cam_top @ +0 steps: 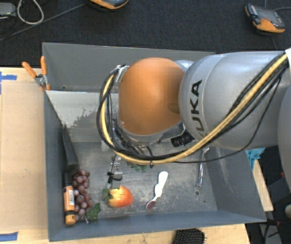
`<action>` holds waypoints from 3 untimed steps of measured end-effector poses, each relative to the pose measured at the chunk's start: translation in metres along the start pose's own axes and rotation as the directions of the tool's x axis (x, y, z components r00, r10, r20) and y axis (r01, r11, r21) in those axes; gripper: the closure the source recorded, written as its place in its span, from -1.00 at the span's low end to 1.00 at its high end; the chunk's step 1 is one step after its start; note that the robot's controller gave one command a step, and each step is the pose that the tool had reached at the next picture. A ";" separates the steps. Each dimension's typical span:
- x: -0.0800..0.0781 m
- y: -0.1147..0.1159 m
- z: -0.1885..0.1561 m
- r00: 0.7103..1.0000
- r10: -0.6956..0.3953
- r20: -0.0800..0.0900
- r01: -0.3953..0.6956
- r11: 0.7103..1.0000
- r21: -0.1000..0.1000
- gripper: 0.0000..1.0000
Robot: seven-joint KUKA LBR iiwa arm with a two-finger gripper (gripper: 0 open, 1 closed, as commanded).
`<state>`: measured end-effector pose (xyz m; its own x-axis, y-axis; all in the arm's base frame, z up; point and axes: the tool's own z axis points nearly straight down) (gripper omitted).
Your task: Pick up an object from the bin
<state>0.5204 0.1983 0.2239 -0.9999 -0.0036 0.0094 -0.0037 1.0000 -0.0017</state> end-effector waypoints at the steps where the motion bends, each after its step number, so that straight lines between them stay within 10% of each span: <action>1: -0.002 -0.002 -0.005 1.000 0.005 0.008 -0.005 1.000 -0.001 -1.00; 2: 0.008 0.016 0.043 0.996 -0.094 0.008 0.094 0.996 -0.001 -1.00; 3: 0.051 0.025 0.099 0.996 -0.088 0.002 0.088 0.996 0.001 -1.00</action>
Offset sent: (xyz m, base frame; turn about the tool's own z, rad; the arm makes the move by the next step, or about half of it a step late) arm -0.0208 0.0345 -0.0953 -0.2000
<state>0.4684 0.2232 0.1257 -0.9957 -0.0919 0.0080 -0.0919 0.9958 -0.0022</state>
